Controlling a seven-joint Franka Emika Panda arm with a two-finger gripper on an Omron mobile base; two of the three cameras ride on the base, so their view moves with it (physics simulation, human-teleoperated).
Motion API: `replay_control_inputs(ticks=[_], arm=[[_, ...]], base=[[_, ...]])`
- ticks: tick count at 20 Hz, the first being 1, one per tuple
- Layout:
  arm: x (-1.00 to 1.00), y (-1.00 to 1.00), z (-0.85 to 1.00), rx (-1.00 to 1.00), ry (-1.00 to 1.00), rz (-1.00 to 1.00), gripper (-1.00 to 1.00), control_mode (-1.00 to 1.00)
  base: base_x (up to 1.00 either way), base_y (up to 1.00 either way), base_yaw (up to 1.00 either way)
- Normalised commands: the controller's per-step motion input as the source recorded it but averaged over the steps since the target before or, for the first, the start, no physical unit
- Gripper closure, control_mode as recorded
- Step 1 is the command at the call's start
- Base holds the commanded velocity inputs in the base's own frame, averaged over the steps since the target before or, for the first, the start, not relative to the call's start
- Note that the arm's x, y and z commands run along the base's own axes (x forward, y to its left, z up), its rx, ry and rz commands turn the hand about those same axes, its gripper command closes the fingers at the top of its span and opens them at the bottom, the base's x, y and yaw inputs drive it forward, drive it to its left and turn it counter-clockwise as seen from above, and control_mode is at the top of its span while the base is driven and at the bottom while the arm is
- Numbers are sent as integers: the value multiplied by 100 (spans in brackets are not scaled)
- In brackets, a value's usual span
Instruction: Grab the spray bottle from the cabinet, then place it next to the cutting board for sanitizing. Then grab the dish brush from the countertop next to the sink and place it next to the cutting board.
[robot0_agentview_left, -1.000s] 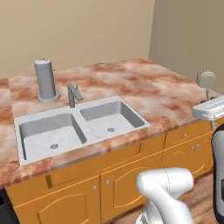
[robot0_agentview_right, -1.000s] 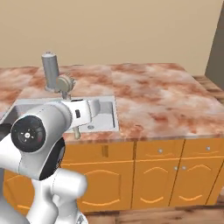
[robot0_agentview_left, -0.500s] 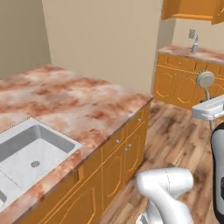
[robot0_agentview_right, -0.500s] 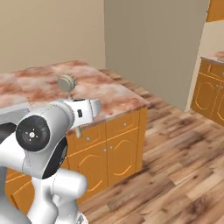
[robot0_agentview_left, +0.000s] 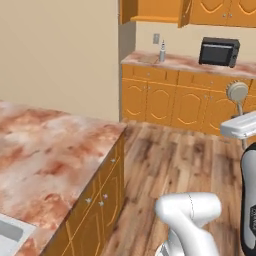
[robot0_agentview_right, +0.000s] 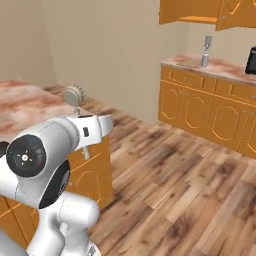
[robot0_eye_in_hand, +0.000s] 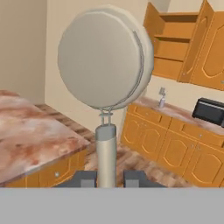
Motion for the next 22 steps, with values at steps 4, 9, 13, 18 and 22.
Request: replay_control_inputs(ticks=[4,9,13,18,22], arm=[[0,0,0,0,0,0,100,100],[0,0,0,0,0,0,100,100],[0,0,0,0,0,0,100,100],[0,0,0,0,0,0,100,100],[0,0,0,0,0,0,100,100]], base=[[100,-61,-30],[100,-10,-23],[100,0,-11],[100,0,-4],[100,2,-1]])
